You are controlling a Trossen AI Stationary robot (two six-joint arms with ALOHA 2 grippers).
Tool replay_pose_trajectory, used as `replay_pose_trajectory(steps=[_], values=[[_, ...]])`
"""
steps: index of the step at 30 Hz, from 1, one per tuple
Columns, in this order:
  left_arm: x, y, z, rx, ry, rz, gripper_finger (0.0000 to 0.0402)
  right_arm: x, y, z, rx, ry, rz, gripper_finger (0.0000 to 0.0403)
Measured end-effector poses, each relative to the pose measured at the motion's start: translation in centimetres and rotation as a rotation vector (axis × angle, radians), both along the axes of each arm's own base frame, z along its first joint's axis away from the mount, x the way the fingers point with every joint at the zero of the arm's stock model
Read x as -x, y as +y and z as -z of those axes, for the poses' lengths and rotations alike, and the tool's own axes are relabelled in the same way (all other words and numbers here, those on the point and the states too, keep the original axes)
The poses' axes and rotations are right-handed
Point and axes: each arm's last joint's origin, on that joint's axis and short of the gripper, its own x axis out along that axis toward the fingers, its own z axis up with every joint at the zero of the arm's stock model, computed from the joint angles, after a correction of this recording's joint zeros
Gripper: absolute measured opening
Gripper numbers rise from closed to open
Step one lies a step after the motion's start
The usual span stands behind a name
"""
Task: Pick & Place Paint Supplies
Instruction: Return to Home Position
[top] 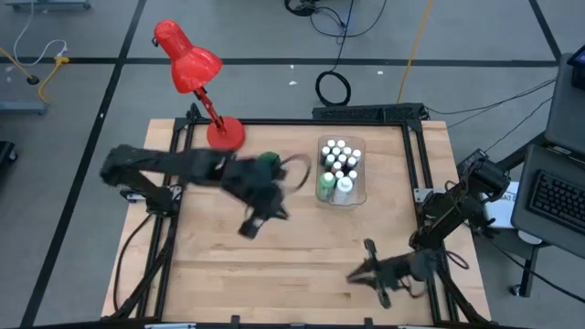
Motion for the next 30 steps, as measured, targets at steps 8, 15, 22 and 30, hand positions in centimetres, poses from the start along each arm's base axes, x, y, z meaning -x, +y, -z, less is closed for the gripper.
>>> replay_pose_trajectory(steps=[8,15,22,30], values=[[10.0,0.0,6.6,-0.087,0.005,-0.150,0.0014,-5.3,-5.8,2.5,-0.205,0.219,0.276,0.0011],[17.7,4.9,11.3,0.005,-0.330,-0.321,0.0004,-8.0,-11.2,2.5,-0.274,0.222,0.250,0.0003],[24.4,5.8,10.9,0.015,-0.690,-0.401,0.0001,-4.1,-13.7,-1.1,-0.275,0.049,0.268,0.0001],[23.9,6.2,15.0,0.078,-0.754,-0.443,0.0002,1.3,-16.6,-0.9,-0.352,-0.078,0.340,0.0001]])
